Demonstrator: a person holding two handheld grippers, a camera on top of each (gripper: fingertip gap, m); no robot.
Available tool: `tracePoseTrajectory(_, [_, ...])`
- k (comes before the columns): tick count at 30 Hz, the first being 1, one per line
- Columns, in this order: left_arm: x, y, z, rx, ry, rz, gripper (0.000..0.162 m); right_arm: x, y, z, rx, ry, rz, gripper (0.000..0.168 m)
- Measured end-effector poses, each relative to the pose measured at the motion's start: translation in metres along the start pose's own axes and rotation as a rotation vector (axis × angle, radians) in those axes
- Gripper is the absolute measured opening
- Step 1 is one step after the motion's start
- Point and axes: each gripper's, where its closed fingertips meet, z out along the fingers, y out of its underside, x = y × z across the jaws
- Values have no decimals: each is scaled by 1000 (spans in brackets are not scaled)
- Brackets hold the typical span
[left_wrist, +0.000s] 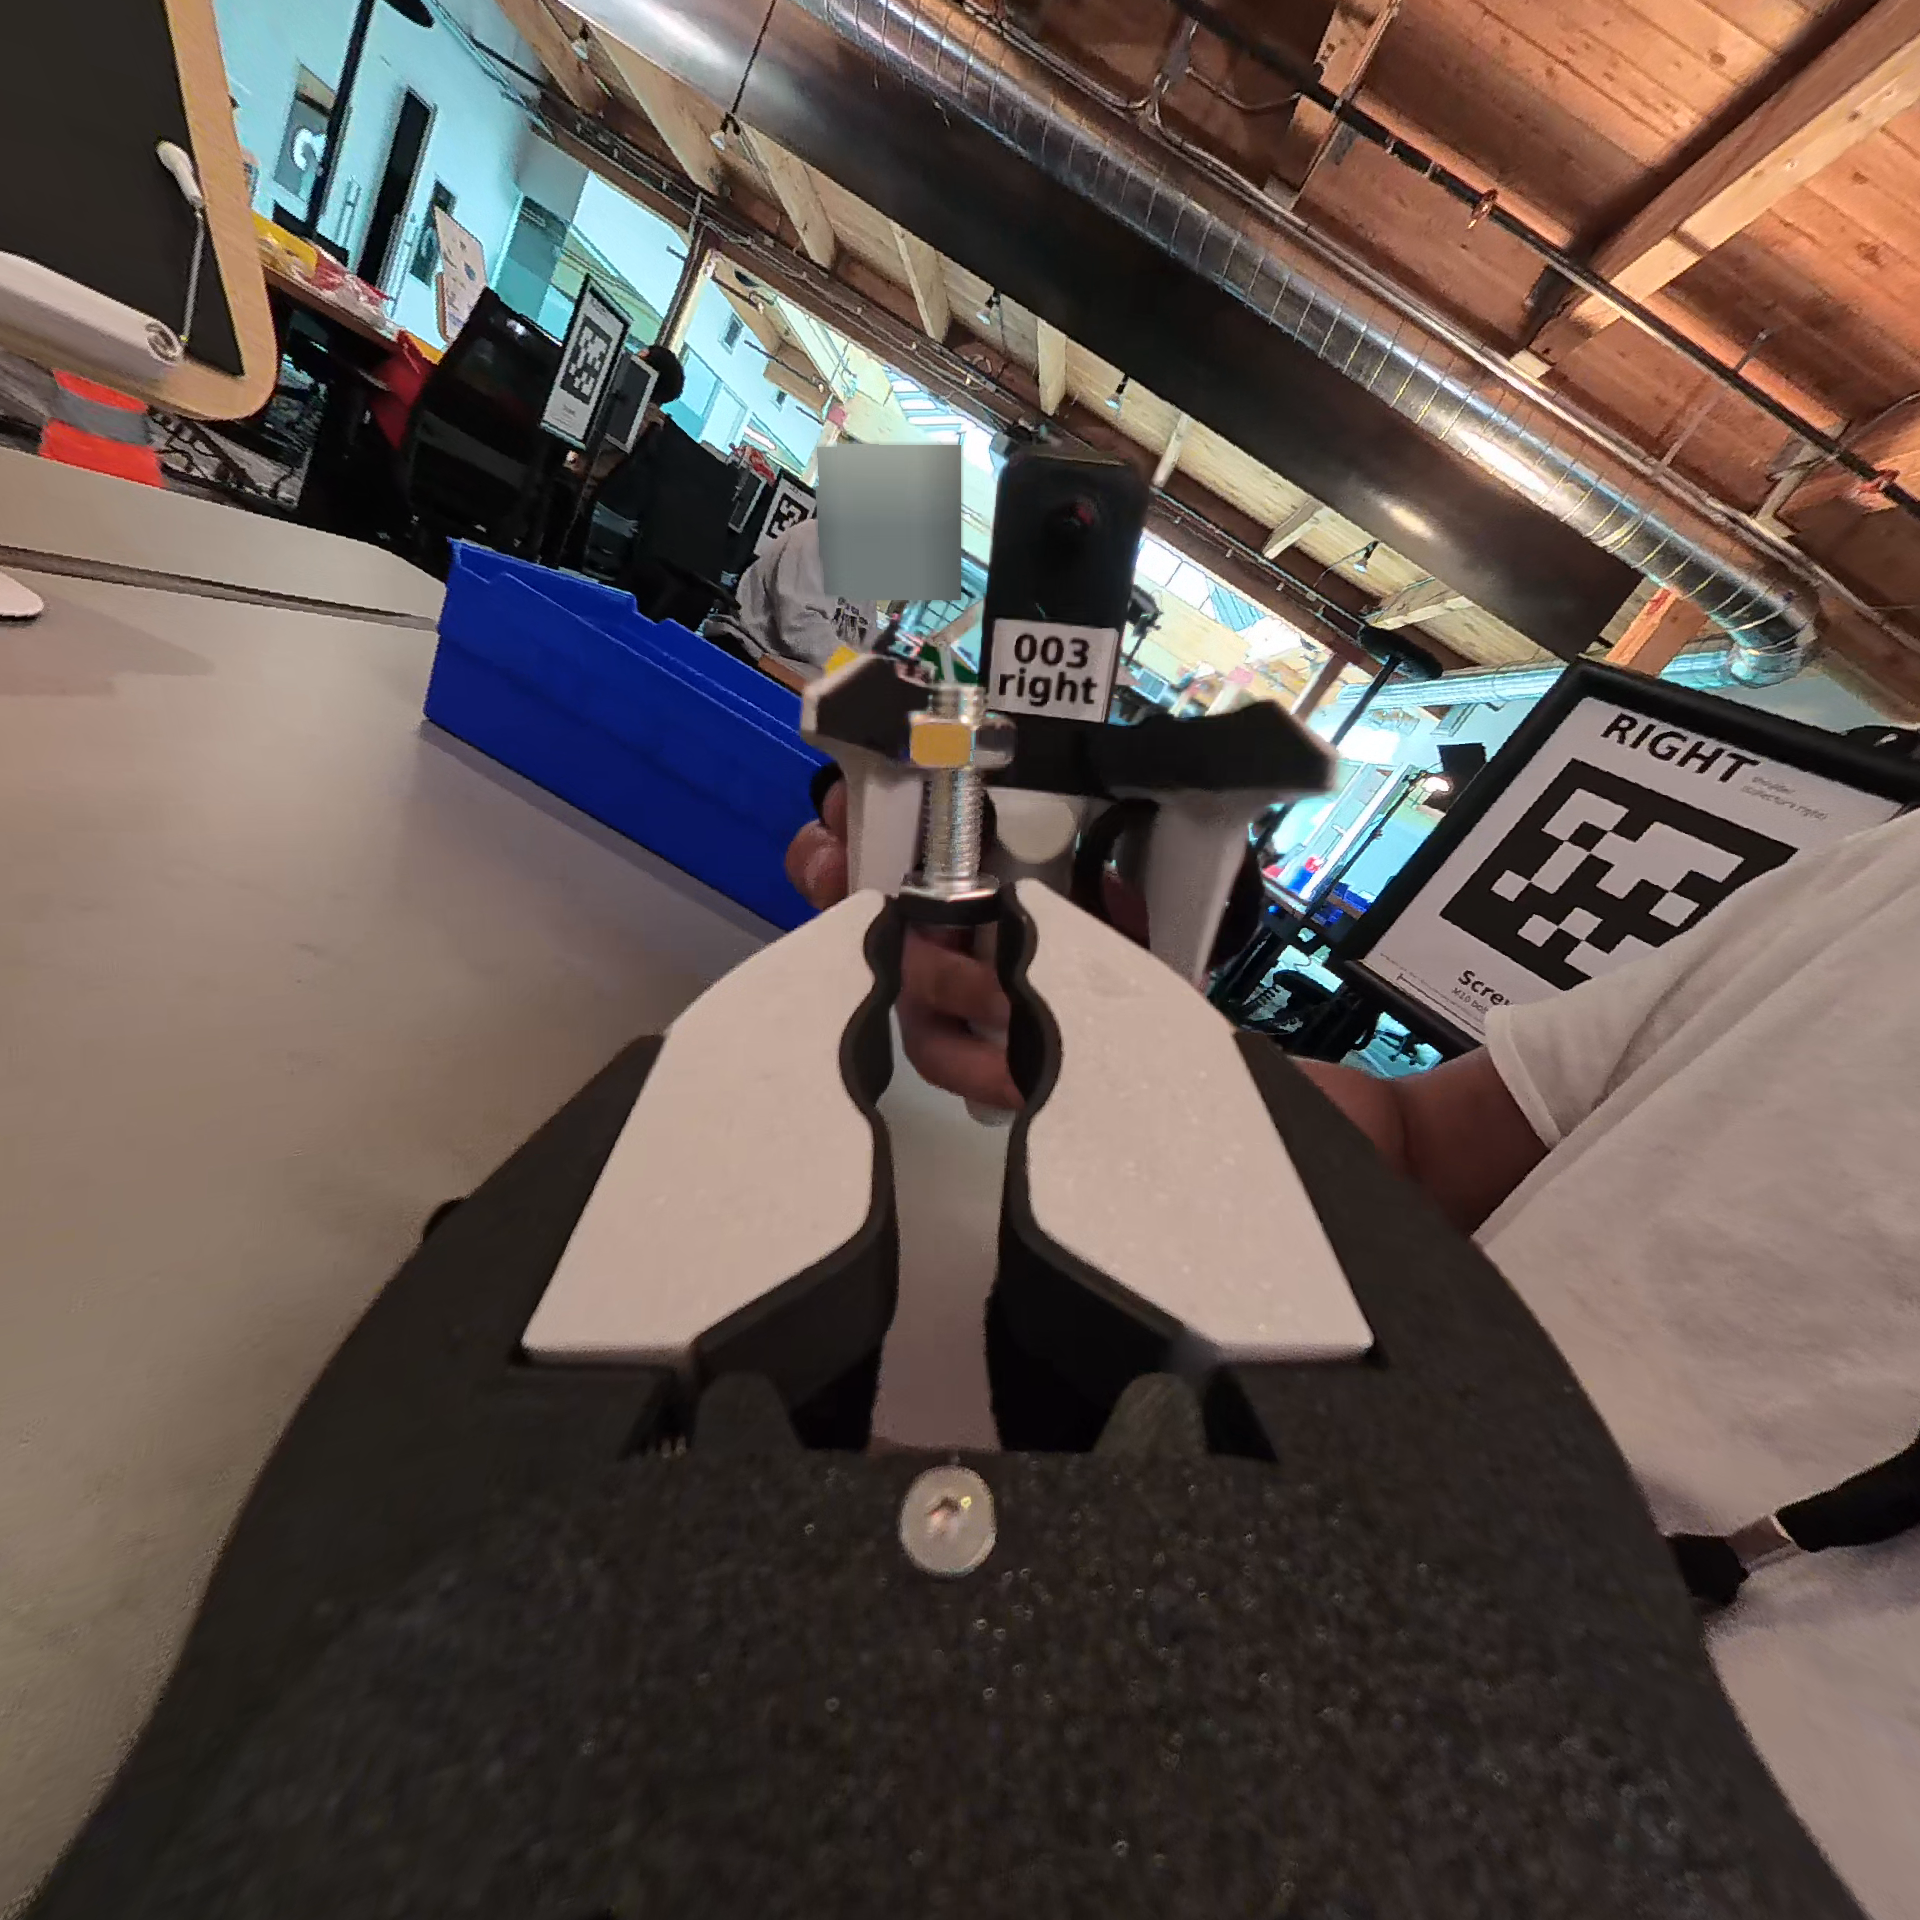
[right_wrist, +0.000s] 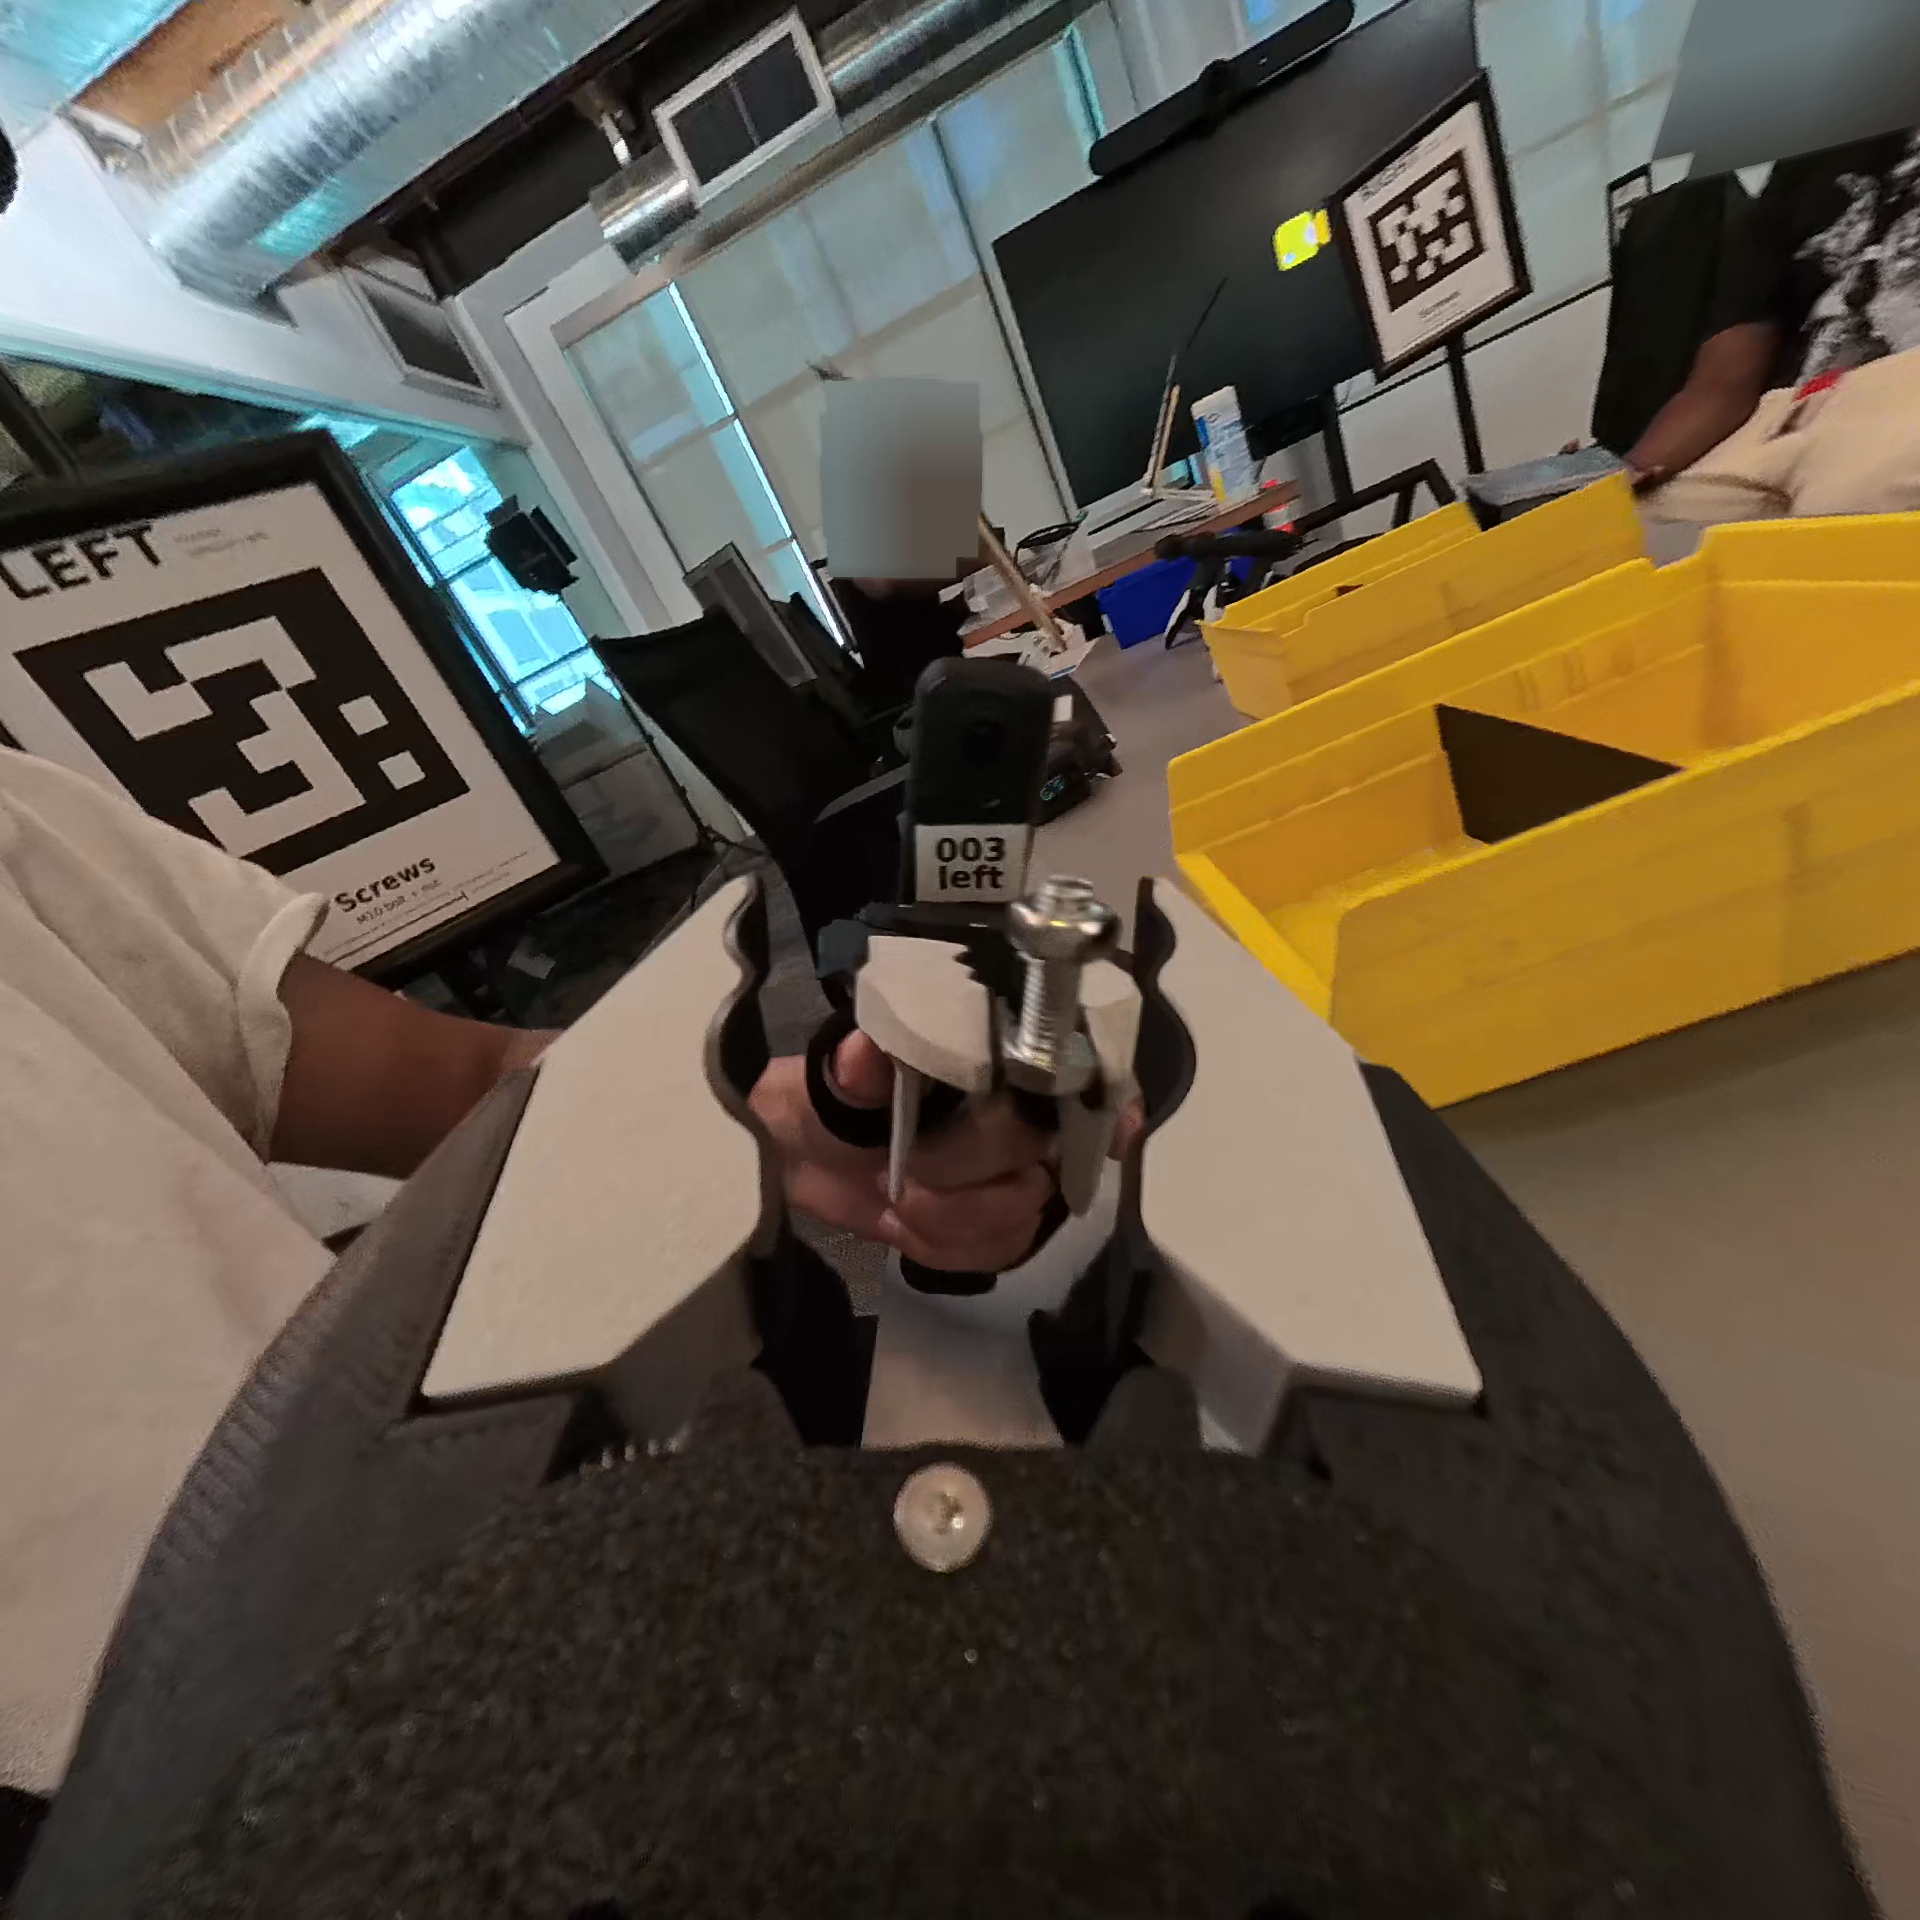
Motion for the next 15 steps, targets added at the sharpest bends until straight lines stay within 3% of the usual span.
tracePoseTrajectory(4, [-1, -4, -3, 24, 2, -21, 17, -5, 1, 7, 12, 28, -59, 80])
tracePoseTrajectory(7, [-7, -11, -12, 60, -18, -45, 17, -6, -4, -5, 29, 37, -68, 76])
tracePoseTrajectory(8, [-11, -14, -15, 75, -30, -53, 17, -9, -5, -10, 27, 18, -71, 66])
tracePoseTrajectory(15, [-12, -12, -14, 58, -30, -61, 17, 10, -6, -28, 17, 76, -24, 66])
